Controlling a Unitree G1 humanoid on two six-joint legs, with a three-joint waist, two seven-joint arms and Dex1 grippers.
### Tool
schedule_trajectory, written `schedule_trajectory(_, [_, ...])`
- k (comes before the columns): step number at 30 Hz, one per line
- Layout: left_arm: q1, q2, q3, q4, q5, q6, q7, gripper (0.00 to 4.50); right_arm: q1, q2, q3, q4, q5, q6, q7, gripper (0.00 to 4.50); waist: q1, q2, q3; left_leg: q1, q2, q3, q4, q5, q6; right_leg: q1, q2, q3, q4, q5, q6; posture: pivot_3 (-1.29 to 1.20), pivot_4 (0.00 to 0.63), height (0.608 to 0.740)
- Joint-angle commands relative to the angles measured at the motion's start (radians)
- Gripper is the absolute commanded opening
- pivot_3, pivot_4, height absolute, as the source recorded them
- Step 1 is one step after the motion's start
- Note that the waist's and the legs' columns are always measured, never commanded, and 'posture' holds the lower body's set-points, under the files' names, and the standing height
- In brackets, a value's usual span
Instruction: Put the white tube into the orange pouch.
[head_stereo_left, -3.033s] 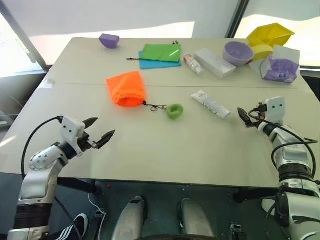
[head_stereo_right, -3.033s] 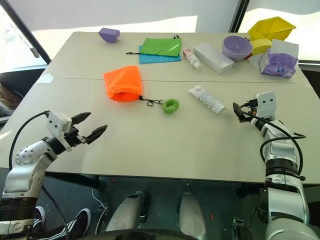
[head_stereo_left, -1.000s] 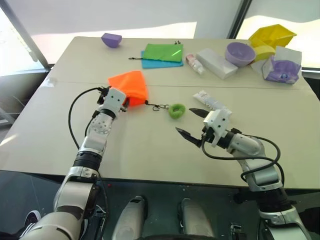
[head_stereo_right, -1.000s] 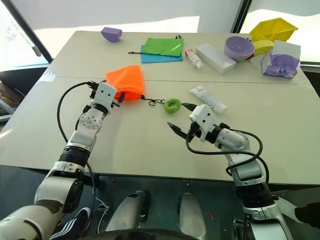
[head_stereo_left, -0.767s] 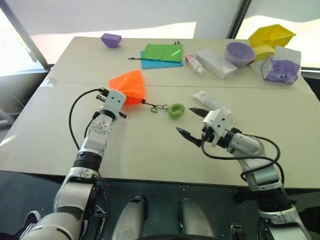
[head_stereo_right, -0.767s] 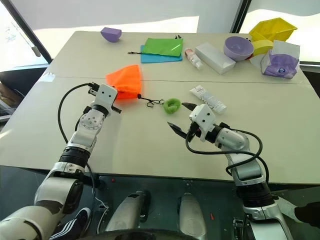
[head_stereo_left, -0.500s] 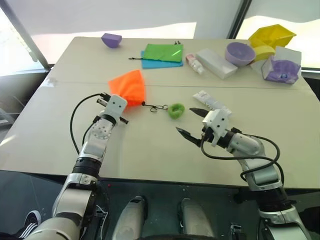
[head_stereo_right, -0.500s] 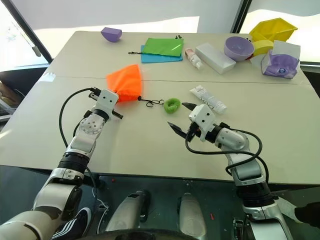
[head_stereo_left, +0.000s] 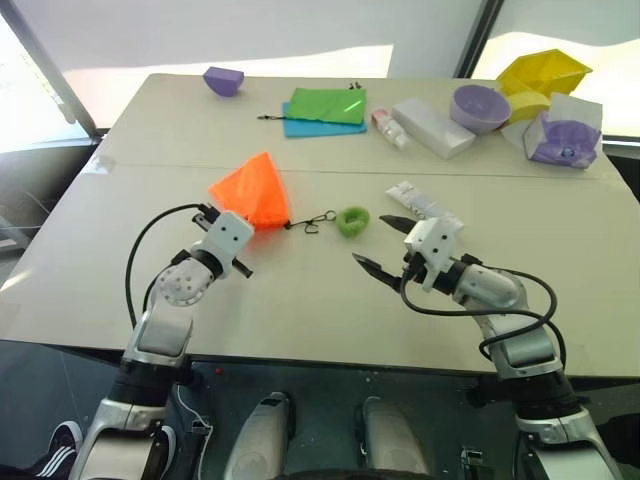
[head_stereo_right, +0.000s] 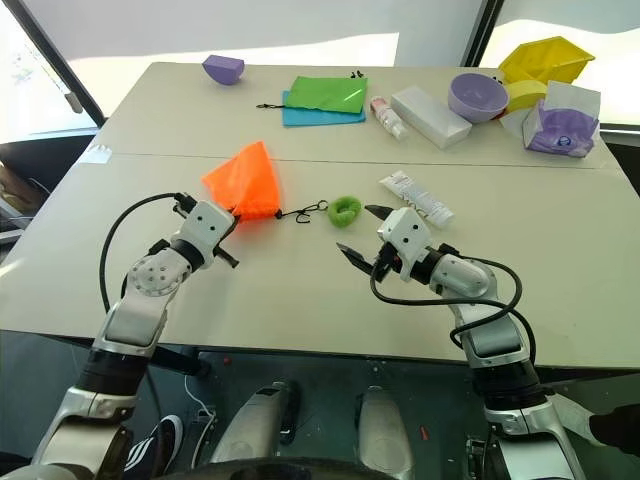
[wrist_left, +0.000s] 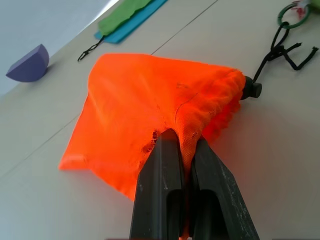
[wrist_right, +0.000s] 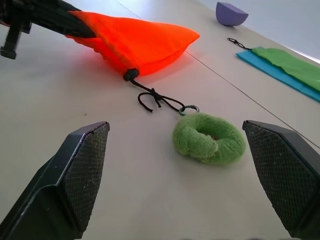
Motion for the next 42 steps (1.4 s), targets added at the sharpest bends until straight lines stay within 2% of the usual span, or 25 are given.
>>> schedule_trajectory(1, [0.037, 0.029, -0.014, -0.135, -0.013, 0.025, -0.045, 0.12, -0.018, -0.010, -0.028, 0.003, 0.011, -0.032, 0.009, 4.50, 0.001, 0.000, 0.000, 0.000, 0.000, 0.000, 0.000, 0.000, 0.000, 0.000, 0.000, 0.000, 0.000, 0.000, 0.000, 0.00, 0.150, 0.740])
schedule_trajectory(12, [0.065, 0.050, 0.025, -0.082, -0.016, -0.029, -0.013, 0.12, -0.053, -0.077, -0.071, 0.100, -0.005, -0.081, 0.033, 4.50, 0.003, 0.000, 0.000, 0.000, 0.000, 0.000, 0.000, 0.000, 0.000, 0.000, 0.000, 0.000, -0.001, 0.000, -0.001, 0.00, 0.150, 0.740])
schedule_trajectory(18, [0.077, 0.041, 0.004, -0.060, -0.022, -0.090, -0.025, 0.12, -0.120, -0.118, -0.091, 0.236, -0.073, -0.042, -0.047, 4.50, 0.002, 0.000, 0.000, 0.000, 0.000, 0.000, 0.000, 0.000, 0.000, 0.000, 0.000, 0.000, -0.001, 0.000, -0.001, 0.00, 0.150, 0.740])
schedule_trajectory(25, [0.105, 0.105, 0.030, -0.045, -0.034, -0.187, -0.079, 0.12, -0.168, -0.144, -0.114, 0.317, -0.072, -0.009, -0.051, 4.50, 0.002, 0.000, 0.000, 0.000, 0.000, 0.000, -0.001, 0.000, 0.000, 0.000, 0.000, 0.000, -0.002, 0.000, -0.001, 0.00, 0.150, 0.740])
schedule_trajectory(34, [0.129, 0.137, 0.053, -0.016, -0.054, -0.233, -0.093, 0.12, -0.244, -0.144, -0.165, 0.428, -0.042, 0.166, -0.075, 4.50, 0.000, 0.000, 0.000, 0.000, 0.000, 0.001, -0.001, 0.000, 0.000, 0.000, 0.000, 0.000, -0.003, 0.000, -0.001, 0.00, 0.150, 0.740])
schedule_trajectory(42, [0.127, 0.124, 0.049, -0.001, -0.050, -0.248, -0.081, 0.12, -0.312, -0.150, -0.193, 0.554, -0.007, 0.270, -0.043, 4.50, 0.001, 0.000, 0.000, -0.001, 0.000, 0.001, -0.002, 0.000, 0.000, 0.000, 0.000, 0.000, -0.004, 0.000, -0.001, 0.00, 0.150, 0.740])
